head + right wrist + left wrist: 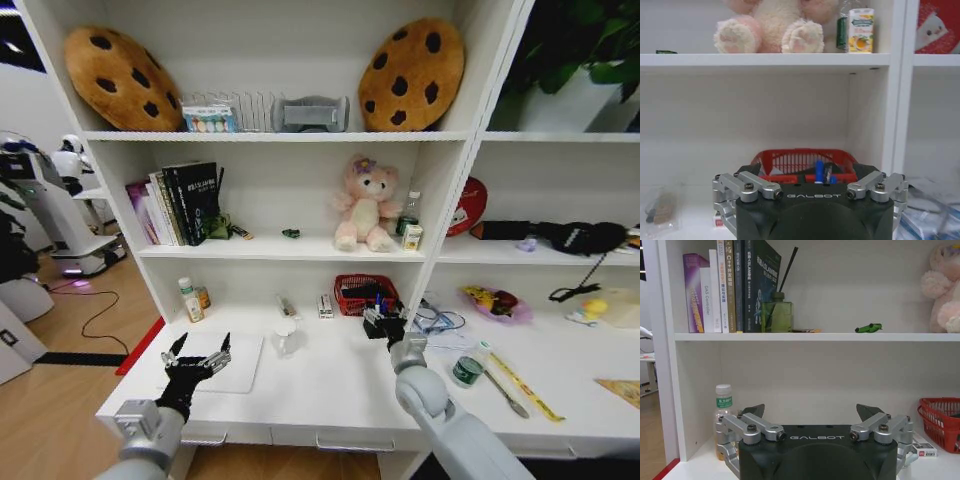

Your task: Organize the objects on the table.

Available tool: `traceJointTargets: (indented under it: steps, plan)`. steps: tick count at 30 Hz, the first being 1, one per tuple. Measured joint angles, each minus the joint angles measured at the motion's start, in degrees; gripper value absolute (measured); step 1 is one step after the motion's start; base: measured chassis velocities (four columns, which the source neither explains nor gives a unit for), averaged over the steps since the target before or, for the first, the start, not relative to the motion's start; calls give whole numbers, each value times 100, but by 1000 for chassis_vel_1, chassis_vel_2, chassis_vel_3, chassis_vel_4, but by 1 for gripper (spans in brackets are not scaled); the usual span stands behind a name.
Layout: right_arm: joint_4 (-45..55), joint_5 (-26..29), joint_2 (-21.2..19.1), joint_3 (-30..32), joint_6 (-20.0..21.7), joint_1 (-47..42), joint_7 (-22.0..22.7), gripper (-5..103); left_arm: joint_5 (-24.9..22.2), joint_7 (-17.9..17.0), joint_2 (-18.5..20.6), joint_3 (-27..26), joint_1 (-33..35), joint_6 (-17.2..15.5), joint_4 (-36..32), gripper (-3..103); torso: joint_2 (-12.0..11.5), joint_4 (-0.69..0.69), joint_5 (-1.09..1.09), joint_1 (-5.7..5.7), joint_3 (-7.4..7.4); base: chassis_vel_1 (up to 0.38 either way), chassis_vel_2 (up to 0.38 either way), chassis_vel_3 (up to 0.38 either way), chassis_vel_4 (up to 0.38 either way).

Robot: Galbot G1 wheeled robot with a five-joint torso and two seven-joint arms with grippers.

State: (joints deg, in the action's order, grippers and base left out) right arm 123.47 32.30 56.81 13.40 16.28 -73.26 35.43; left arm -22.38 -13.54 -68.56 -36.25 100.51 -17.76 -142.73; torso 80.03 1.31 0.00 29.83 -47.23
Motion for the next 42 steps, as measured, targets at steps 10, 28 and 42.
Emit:
traceJointTargets:
  steps: [10, 28, 42]
  plan:
    - [1409, 203, -235, 366, 5, -2062, 1594, 100, 0, -1, 0, 0, 0, 0, 0, 100, 0, 1, -2, 0, 0, 0, 0, 0, 0]
    - [-188, -404, 861, 909, -574, -1450, 2662, 100, 0, 0, 0, 0, 0, 0, 0, 100, 0, 0, -1, 1, -1, 0, 0, 0, 0]
    - [-1081, 1, 776, 1177, -569, -626, 2662, 100, 0, 0, 0, 0, 0, 0, 0, 100, 0, 0, 0, 1, -1, 0, 0, 0, 0]
